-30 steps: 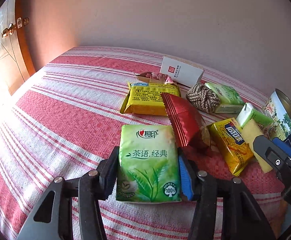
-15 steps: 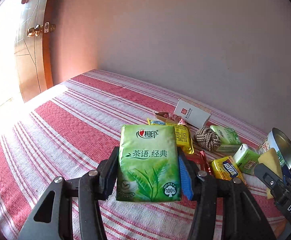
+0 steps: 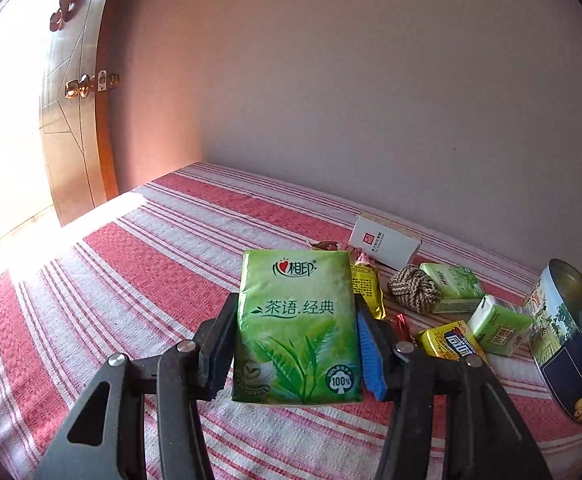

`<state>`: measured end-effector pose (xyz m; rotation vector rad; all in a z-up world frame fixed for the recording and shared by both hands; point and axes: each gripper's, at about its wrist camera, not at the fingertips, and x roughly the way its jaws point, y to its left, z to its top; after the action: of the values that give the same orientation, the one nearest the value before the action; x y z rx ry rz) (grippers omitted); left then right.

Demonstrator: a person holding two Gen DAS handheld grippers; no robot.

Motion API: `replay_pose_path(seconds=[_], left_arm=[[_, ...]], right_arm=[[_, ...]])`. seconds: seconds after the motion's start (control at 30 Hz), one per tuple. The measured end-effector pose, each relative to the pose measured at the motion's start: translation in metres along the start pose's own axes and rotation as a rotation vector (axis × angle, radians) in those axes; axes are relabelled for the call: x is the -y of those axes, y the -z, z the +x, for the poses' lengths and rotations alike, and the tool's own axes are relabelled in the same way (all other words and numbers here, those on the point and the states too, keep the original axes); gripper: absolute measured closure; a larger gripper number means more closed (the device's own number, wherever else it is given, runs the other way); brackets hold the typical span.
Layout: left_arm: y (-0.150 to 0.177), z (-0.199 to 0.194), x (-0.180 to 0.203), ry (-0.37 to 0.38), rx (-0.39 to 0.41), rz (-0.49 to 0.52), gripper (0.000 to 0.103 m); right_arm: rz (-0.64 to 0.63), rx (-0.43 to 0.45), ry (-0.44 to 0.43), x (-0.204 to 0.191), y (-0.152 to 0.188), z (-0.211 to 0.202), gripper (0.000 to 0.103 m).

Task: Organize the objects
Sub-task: 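Carry the tissue pack and sponge over the tin and release both inside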

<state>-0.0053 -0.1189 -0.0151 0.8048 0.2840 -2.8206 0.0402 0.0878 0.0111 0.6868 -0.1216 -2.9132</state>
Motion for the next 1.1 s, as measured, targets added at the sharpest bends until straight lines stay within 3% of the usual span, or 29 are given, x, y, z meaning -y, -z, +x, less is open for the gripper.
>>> replay_pose_path(seconds=[0.2,0.57,0.87,1.1], left_arm=[[0.007,-0.008,0.021,0.0,0.006,0.056,0.048],[0.008,-0.034,0.083,0.131,0.046,0.117,0.048],[0.008,-0.048,0.152,0.24,0.065,0.21,0.048],[0.012,-0.056,0.2,0.316,0.077,0.274,0.048]], right_arm=[[-0.034,0.088,0.059,0.006,-0.005,-0.021,0.053],[-0.045,0.189,0.206,0.059,-0.009,-0.051,0.053],[0.025,0.213,0.333,0.118,-0.016,-0.064,0.053],[0.047,0.185,0.405,0.154,-0.017,-0.061,0.053]])
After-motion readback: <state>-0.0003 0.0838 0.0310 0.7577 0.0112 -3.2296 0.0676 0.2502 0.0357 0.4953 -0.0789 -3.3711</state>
